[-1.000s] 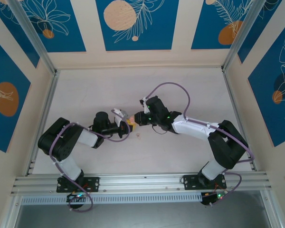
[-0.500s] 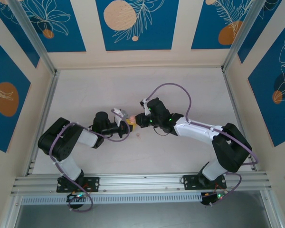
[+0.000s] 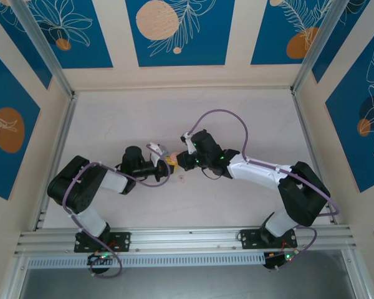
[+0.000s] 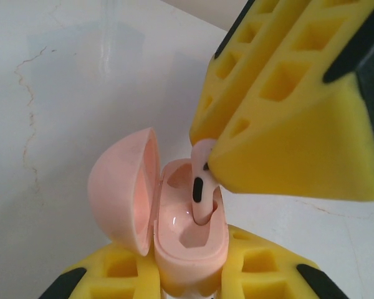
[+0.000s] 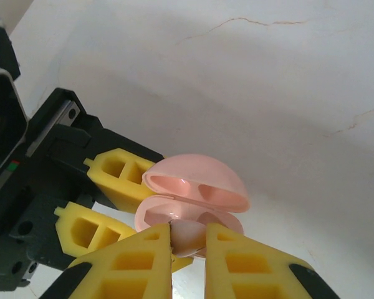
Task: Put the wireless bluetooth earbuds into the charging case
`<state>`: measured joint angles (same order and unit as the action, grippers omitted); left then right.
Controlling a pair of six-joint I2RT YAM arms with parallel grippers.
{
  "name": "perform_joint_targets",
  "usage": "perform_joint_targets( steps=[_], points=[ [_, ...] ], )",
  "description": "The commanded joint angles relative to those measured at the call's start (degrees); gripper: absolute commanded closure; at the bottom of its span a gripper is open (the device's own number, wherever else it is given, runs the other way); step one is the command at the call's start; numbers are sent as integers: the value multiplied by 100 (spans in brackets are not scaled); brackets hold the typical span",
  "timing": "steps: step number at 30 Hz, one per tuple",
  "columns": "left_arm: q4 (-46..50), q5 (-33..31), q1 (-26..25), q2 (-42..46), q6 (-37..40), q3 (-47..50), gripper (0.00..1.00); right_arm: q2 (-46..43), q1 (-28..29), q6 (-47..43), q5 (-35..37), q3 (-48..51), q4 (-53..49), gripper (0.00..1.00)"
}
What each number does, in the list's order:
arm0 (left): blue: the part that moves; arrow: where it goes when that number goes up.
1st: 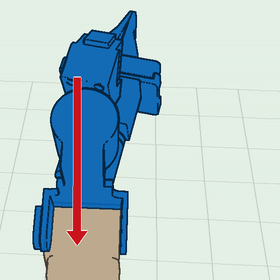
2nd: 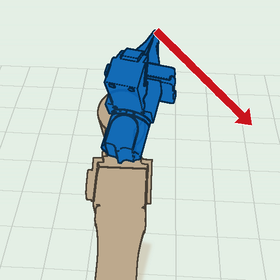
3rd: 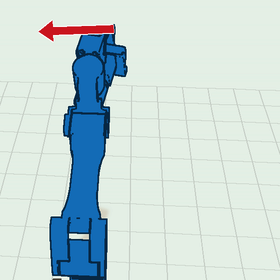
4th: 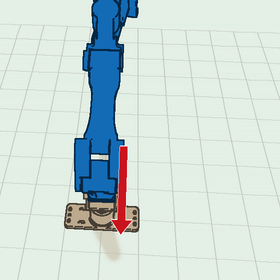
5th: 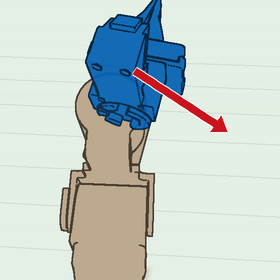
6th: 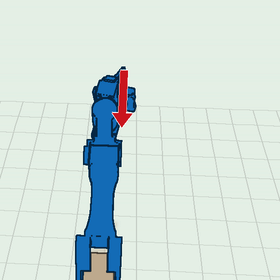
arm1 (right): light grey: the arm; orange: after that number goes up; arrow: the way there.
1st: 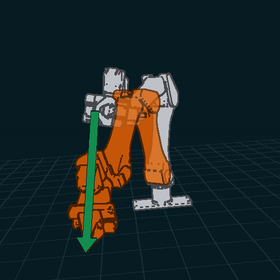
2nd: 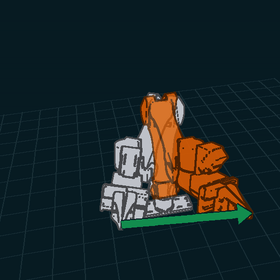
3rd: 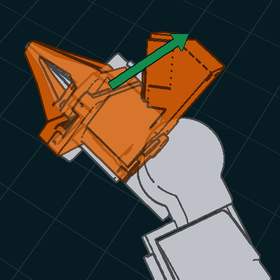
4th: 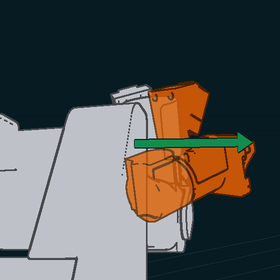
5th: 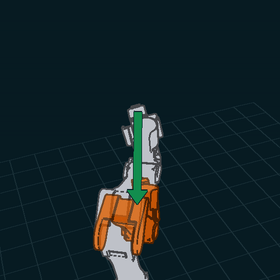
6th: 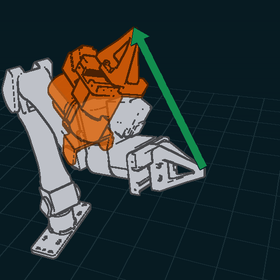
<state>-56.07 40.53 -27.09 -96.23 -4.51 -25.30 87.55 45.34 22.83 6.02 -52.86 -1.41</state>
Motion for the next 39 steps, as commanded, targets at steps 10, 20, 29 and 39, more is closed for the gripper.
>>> perform_joint_targets(
  steps=[10, 20, 29, 39],
  points=[
    [-141, 480, -50, 311, 340, -115, 83, -5, -58, -939, -876, -275, -406, 78],
    [50, 486, -50, 446, 390, -168, 83, -78, -313, -552, -1639, -295, -230, 66],
    [35, 504, -50, 460, 407, -149, 83, -458, -479, -386, -1604, -348, -407, 58],
    [53, 632, -50, 526, 693, -75, 83, -1130, -722, -121, -2030, -216, -509, 49]
  ],
)
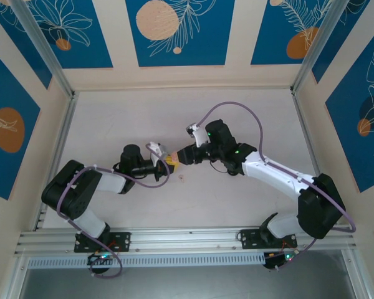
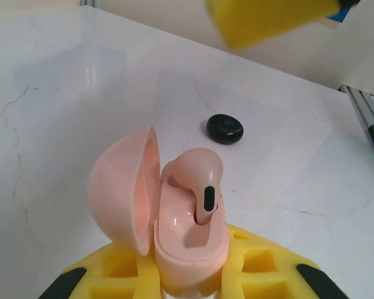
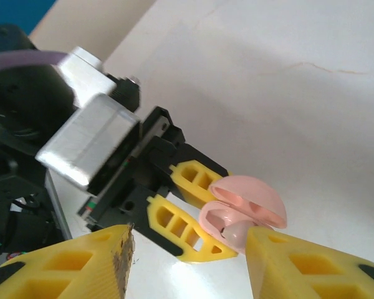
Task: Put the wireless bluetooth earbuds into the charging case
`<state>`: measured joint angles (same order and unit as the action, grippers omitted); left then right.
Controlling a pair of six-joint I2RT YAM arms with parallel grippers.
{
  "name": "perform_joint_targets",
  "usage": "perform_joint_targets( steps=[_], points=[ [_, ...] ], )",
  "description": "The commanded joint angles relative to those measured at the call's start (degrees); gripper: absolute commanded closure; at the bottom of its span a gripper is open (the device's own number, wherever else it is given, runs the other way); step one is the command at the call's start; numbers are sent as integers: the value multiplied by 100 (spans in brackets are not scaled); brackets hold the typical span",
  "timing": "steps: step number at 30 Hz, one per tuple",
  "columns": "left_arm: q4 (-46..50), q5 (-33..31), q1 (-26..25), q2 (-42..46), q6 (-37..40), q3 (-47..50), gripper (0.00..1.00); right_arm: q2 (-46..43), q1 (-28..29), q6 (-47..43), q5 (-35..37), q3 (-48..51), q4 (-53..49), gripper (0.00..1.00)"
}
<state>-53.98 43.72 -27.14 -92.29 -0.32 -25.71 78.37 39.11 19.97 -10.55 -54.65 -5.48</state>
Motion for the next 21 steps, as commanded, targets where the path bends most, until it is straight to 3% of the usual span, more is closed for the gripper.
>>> perform_joint_targets(
  steps=[1, 5, 12, 21],
  points=[
    [-269, 342, -46, 134, 308, 6, 83, -252, -149, 197, -506, -30, -135, 50],
    [-832, 473, -42, 96, 399, 187, 83, -398, -340, 280, -1145, 25, -205, 53],
    [-983, 497, -42, 92, 412, 234, 84, -69, -413, 703, -1517, -177, -727, 59],
    [-817, 444, -46, 144, 454, 208, 84, 142, -251, 1156, -1437, -151, -648, 70]
  ],
)
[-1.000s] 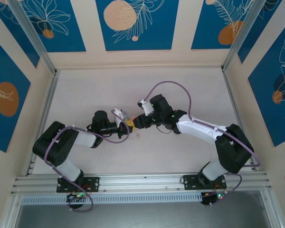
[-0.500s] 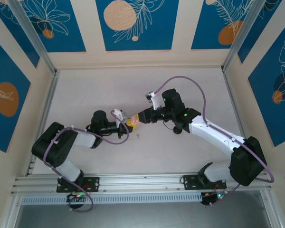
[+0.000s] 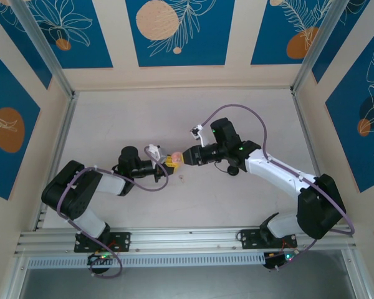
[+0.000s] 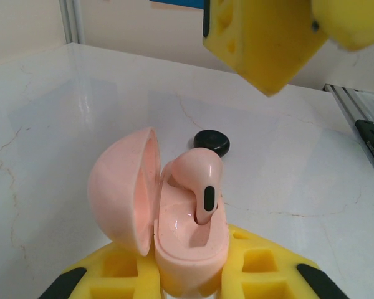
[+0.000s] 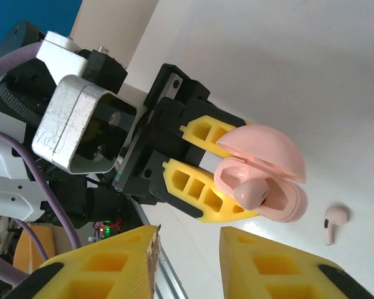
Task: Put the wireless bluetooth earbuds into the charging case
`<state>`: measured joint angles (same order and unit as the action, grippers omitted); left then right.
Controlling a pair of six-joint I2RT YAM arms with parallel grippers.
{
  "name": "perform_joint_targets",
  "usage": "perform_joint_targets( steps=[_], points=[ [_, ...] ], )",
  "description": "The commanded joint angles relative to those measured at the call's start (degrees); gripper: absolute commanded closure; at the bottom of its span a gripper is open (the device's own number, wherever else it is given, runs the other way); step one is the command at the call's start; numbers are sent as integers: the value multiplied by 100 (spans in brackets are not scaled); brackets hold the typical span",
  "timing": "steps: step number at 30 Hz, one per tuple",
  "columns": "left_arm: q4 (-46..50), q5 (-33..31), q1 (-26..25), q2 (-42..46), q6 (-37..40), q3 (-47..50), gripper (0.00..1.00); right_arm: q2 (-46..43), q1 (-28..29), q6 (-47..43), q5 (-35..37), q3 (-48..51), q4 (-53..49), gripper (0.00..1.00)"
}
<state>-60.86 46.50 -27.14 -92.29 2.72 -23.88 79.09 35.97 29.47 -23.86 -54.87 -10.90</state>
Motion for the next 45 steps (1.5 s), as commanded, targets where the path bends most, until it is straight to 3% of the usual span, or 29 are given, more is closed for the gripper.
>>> perform_joint_targets(
  steps=[1, 29, 45],
  points=[
    [-121, 162, -49, 150, 150, 24, 84, 88, 68, 214, -82, -129, -106, 71],
    [238, 184, -52, 326, 192, -82, 85, 597, 69, 164, 127, -406, -5, 86],
    [462, 184, -95, 420, 299, -122, 85, 815, 70, -219, -401, -476, -71, 88]
  ],
)
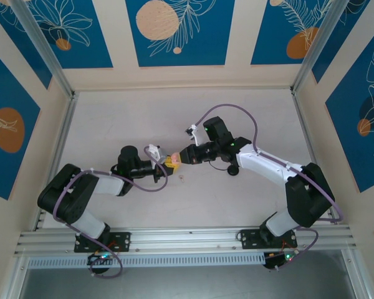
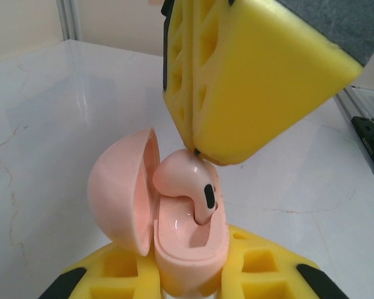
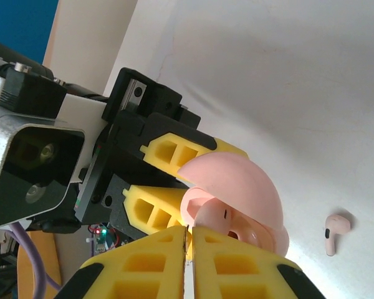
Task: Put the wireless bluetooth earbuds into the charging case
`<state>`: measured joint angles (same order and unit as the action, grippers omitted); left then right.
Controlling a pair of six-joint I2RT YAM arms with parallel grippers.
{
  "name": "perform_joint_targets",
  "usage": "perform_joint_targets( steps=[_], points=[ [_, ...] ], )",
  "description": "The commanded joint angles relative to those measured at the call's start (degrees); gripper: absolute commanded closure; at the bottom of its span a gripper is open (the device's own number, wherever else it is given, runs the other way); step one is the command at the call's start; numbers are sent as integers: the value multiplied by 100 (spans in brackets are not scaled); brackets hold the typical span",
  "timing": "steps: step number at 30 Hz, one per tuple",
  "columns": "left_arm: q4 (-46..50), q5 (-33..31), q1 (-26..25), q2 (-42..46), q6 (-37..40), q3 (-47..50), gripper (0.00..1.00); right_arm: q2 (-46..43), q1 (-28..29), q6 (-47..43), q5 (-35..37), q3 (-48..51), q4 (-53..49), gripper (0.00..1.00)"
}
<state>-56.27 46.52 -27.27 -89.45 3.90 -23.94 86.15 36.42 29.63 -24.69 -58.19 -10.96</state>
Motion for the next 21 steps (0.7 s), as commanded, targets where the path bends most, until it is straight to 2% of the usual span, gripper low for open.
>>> perform_joint_targets(
  steps=[1, 21],
  points=[
    [15, 184, -86, 138, 188, -119, 85, 128, 23, -262, -356, -156, -64, 88],
    [301, 173, -130, 258, 319, -152, 85, 385, 5, -501, -770, -332, -139, 82]
  ],
)
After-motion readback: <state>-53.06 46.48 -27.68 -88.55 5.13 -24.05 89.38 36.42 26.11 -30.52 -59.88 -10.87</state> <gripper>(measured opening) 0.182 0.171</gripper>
